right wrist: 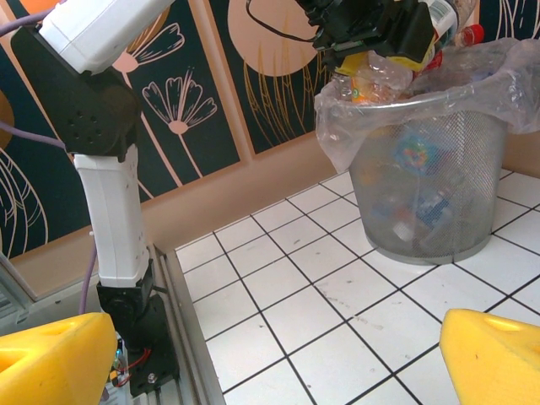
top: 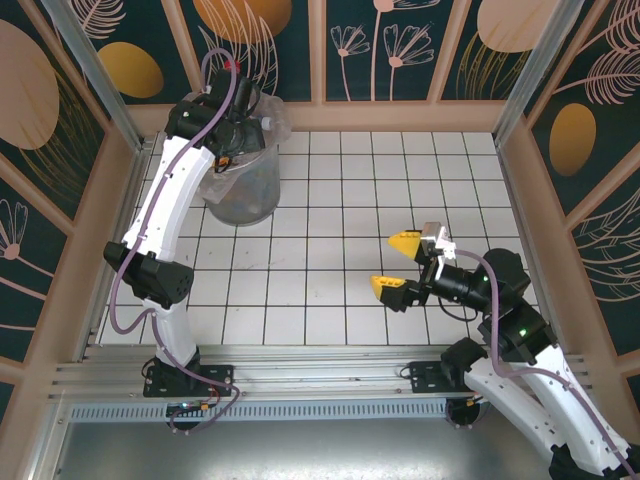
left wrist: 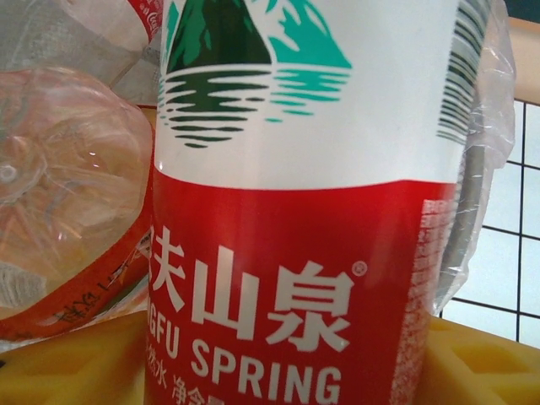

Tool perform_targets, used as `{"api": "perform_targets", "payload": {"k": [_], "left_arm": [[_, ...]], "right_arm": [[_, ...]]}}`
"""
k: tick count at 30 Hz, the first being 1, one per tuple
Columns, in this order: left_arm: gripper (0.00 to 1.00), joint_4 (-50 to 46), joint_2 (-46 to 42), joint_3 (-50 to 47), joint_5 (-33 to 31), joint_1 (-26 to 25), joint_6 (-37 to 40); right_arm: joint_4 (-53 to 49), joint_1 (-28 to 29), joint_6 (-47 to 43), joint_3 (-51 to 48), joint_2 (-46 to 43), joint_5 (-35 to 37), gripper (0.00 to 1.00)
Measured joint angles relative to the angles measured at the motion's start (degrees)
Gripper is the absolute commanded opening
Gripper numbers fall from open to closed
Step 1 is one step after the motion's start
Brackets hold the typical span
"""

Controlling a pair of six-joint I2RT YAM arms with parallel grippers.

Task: Put the plastic bottles in the bin

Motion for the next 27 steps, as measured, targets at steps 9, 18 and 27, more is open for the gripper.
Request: {"api": "perform_targets", "payload": {"k": [9, 18, 27], "left_arm": [[0.76, -1.46, 0.83, 2.6, 0.0, 0.57, 0.39], [0.8, -2.38, 0.87, 3.67, -0.37, 0.7, 0.37], [0.89, -1.88, -2.34, 5.4, 1.29, 0.74, -0.52]], "right_arm": [[0.0, 0.0, 0.0, -0.13, -0.15, 0.22, 0.99], [-0.24, 0.0, 0.02, -0.33, -0.13, 0.24, 0.99], [-0.35, 0.0, 0.02, -0.35, -0.13, 0.26, 0.99]]}}
